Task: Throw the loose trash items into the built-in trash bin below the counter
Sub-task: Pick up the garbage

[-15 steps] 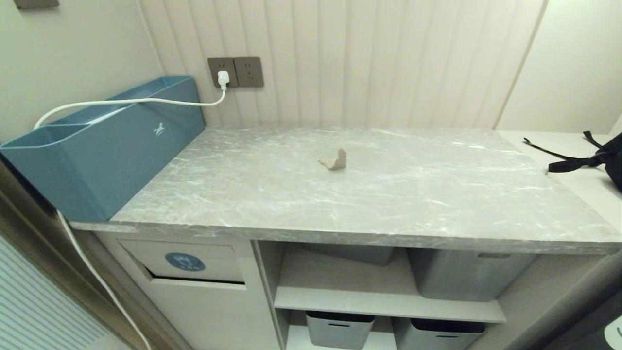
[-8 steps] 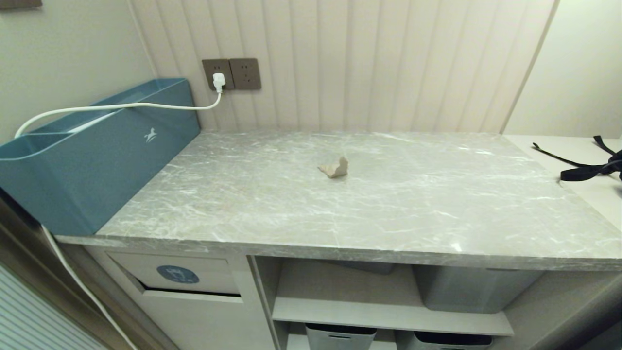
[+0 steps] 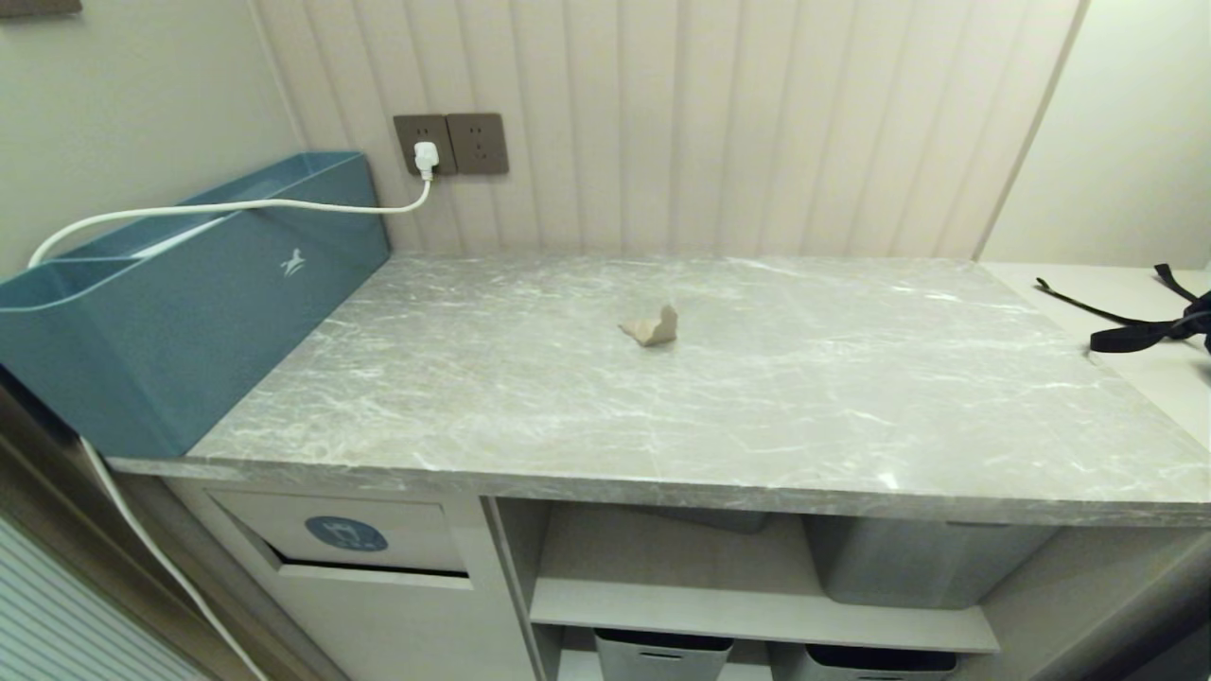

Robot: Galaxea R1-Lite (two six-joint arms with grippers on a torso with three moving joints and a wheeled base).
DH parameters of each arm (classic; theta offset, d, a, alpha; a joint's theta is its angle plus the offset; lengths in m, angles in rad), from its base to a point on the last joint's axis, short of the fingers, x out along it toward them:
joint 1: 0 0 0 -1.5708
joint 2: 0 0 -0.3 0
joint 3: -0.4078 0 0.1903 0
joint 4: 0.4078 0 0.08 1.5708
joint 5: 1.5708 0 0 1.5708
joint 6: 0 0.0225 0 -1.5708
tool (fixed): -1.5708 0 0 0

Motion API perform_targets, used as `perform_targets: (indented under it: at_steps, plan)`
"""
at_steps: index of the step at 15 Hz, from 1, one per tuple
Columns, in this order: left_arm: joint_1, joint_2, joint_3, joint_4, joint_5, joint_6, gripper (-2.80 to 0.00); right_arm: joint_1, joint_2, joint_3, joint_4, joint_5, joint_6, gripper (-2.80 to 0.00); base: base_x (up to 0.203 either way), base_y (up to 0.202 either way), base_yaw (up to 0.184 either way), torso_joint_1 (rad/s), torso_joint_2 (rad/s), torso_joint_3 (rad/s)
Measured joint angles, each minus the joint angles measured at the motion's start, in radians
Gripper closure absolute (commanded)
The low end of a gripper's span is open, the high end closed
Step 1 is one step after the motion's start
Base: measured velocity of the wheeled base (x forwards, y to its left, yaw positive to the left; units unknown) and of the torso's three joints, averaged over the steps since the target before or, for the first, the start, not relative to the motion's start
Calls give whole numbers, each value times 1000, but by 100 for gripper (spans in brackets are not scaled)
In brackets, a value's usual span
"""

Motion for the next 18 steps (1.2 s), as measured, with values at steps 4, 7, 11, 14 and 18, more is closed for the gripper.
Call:
perform_targets:
  at_steps: [4, 7, 11, 14, 18]
  plan:
    - [-19, 187, -196, -33, -118, -4, -280, 0, 0, 0, 0, 0, 0, 0, 0, 0, 0, 0, 0, 0]
    - [-69, 487, -346, -167, -172, -23, -280, 0, 0, 0, 0, 0, 0, 0, 0, 0, 0, 0, 0, 0]
    - [-152, 988, -663, -420, -242, -31, -280, 0, 0, 0, 0, 0, 0, 0, 0, 0, 0, 0, 0, 0]
    - [-259, 1359, -978, -527, -263, -2, -280, 0, 0, 0, 1, 0, 0, 0, 0, 0, 0, 0, 0, 0]
    - [-395, 1765, -1306, -579, -217, 96, -280, 0, 0, 0, 1, 0, 0, 0, 0, 0, 0, 0, 0, 0]
